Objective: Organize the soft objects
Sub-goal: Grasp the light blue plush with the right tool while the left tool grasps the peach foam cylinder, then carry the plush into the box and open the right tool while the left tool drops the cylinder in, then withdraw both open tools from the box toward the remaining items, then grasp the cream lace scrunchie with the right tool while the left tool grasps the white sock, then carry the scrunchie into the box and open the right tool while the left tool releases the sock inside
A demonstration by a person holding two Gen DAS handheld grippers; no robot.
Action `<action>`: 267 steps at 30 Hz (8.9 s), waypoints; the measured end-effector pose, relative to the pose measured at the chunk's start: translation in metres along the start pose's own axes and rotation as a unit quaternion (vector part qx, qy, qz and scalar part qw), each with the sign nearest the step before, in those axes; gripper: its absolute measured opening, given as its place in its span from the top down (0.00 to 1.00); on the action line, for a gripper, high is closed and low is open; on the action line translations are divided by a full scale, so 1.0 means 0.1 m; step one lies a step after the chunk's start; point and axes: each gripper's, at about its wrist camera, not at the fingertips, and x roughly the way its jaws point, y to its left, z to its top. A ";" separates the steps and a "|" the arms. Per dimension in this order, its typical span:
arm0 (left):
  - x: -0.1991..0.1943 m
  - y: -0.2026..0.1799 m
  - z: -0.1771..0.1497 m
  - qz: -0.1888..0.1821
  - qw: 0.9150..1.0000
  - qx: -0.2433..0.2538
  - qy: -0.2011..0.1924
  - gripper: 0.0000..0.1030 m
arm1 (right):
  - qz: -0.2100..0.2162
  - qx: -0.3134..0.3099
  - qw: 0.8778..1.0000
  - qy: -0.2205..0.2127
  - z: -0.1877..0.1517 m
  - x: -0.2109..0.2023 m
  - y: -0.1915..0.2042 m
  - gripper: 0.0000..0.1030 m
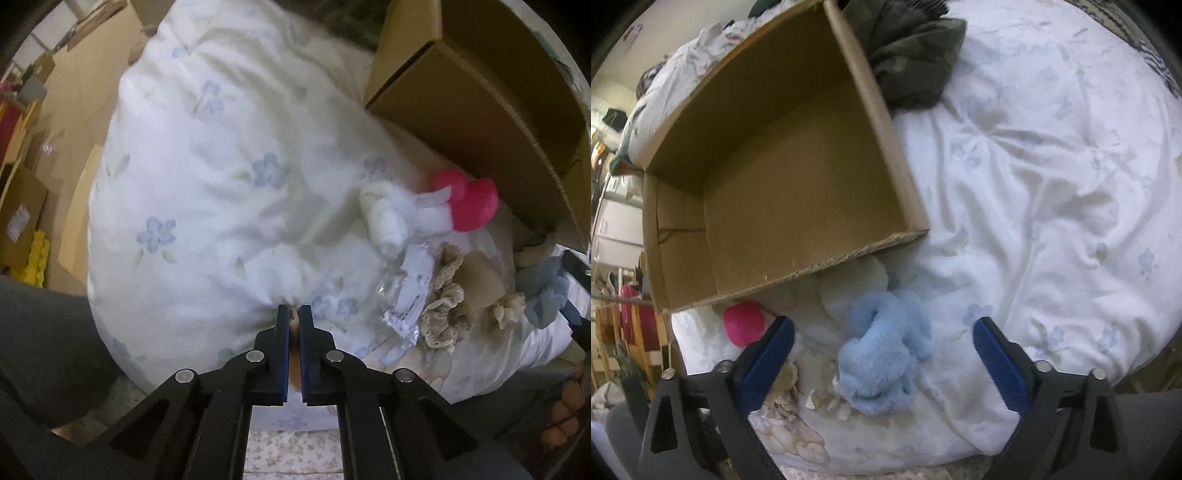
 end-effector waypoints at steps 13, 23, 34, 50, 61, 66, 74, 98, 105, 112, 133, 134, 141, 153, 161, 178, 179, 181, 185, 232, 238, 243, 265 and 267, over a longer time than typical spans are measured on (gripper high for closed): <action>-0.56 -0.25 0.06 -0.013 0.997 0.027 -0.068 0.96 | -0.017 -0.036 0.999 0.015 -0.09 0.09 0.12 0.72; -1.48 -0.36 0.13 -0.019 0.986 0.070 -0.151 0.96 | 0.056 -0.062 0.996 -0.033 -0.32 -0.67 0.20 0.82; -2.04 -0.71 0.61 -0.063 0.968 0.118 -0.211 0.96 | 0.107 -0.103 0.983 -0.112 0.06 -1.18 0.60 0.83; -1.12 -1.19 1.20 -0.052 0.967 0.167 -0.187 0.96 | 0.117 -0.102 0.982 -0.110 0.61 -0.36 0.70 0.83; -0.80 -1.36 1.27 -0.032 0.969 0.170 -0.176 0.95 | 0.074 -0.115 0.987 -0.086 0.69 -0.02 0.71 0.83; -0.74 -1.40 1.24 -0.025 0.969 0.176 -0.171 0.95 | 0.070 -0.115 0.988 -0.074 0.72 0.06 0.72 0.83; -0.71 -1.40 1.23 -0.025 0.968 0.178 -0.173 0.91 | 0.060 -0.118 0.989 -0.063 0.75 0.14 0.79 0.83; -0.84 -1.48 1.12 0.006 0.955 0.206 -0.214 0.39 | 0.056 -0.147 0.981 -0.113 0.73 -0.03 0.87 0.30; -0.95 -1.42 1.06 0.006 0.952 0.200 -0.230 0.39 | 0.065 -0.132 0.982 -0.119 0.73 -0.10 0.83 0.30; -1.11 -1.33 0.93 0.004 0.950 0.196 -0.244 0.39 | 0.043 -0.141 0.980 -0.133 0.60 -0.23 0.81 0.30; -1.28 -0.84 0.42 0.004 0.955 0.160 -0.249 0.38 | 0.020 -0.172 0.974 -0.148 -0.04 -0.52 0.79 0.30; -1.28 -0.82 0.40 0.003 0.956 0.158 -0.247 0.38 | 0.021 -0.171 0.974 -0.146 -0.07 -0.52 0.78 0.30; -1.15 -0.60 0.34 0.010 0.965 0.139 -0.221 0.38 | 0.054 -0.146 0.983 -0.093 -0.19 -0.40 0.71 0.30; -0.67 -0.14 0.50 0.012 0.992 0.046 -0.113 0.38 | 0.029 -0.087 0.994 0.051 -0.23 0.28 0.48 0.30; -0.52 -0.15 0.52 0.006 0.996 0.033 -0.085 0.39 | -0.007 -0.141 0.985 0.101 -0.35 0.64 0.70 0.41; 0.05 -0.67 0.68 -0.001 0.995 0.096 -0.017 0.42 | 0.034 -0.137 0.990 0.027 -0.25 0.26 0.80 0.72; 0.08 -0.71 0.70 -0.001 0.995 0.101 -0.015 0.51 | 0.036 -0.137 0.990 0.026 -0.23 0.25 0.78 0.72; 0.11 -0.75 0.71 -0.003 0.994 0.108 -0.012 0.67 | 0.038 -0.137 0.989 0.025 -0.19 0.20 0.63 0.72; 0.08 -0.78 0.73 -0.007 0.994 0.112 -0.018 0.77 | 0.044 -0.137 0.989 0.022 -0.19 0.16 0.61 0.72; -1.58 -1.16 0.87 -0.003 0.948 0.177 -0.265 0.77 | 0.130 -0.177 0.962 -0.159 0.43 -0.95 0.92 0.71; -1.32 -1.22 0.94 0.009 0.943 0.193 -0.270 0.77 | 0.114 -0.158 0.971 -0.142 0.45 -0.65 0.79 0.71; -1.13 -1.21 0.98 0.019 0.944 0.190 -0.270 0.77 | 0.094 -0.161 0.974 -0.128 0.51 -0.47 0.77 0.71; -0.85 -1.32 1.09 0.005 0.957 0.185 -0.223 0.77 | 0.096 -0.151 0.980 -0.083 0.67 -0.13 0.81 0.71; -0.85 -1.31 1.09 0.003 0.957 0.184 -0.223 0.77 | 0.097 -0.151 0.980 -0.082 0.67 -0.13 0.81 0.71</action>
